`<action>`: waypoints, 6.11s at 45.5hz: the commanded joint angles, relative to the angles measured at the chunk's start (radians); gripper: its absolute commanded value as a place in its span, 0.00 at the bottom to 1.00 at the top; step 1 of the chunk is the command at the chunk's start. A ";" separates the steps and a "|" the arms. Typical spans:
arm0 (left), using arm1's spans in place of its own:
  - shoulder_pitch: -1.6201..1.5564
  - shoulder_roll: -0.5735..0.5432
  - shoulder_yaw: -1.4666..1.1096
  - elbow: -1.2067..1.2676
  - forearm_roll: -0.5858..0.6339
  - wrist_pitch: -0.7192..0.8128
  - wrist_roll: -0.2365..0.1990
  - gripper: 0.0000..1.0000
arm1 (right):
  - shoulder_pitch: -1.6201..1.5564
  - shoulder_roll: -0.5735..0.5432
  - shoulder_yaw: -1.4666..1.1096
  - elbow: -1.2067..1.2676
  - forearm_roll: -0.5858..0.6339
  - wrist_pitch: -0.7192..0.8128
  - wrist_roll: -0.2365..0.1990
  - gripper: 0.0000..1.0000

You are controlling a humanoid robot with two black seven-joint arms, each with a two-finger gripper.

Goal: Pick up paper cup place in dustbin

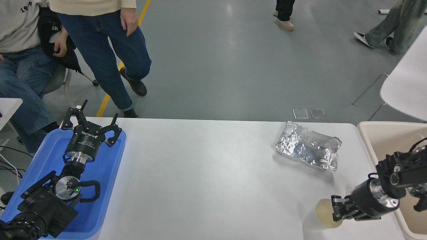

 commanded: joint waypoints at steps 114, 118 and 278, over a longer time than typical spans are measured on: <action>0.000 0.002 0.000 0.000 -0.002 0.000 -0.003 1.00 | -0.235 -0.285 0.064 -0.688 0.041 -0.002 -0.021 0.00; 0.000 0.002 0.000 0.000 -0.002 0.000 -0.003 1.00 | -0.379 -0.239 0.105 -0.797 0.057 -0.140 -0.029 0.00; 0.002 0.003 0.000 0.000 -0.002 0.000 -0.002 1.00 | 0.659 0.223 -0.111 0.005 0.058 0.338 -0.144 1.00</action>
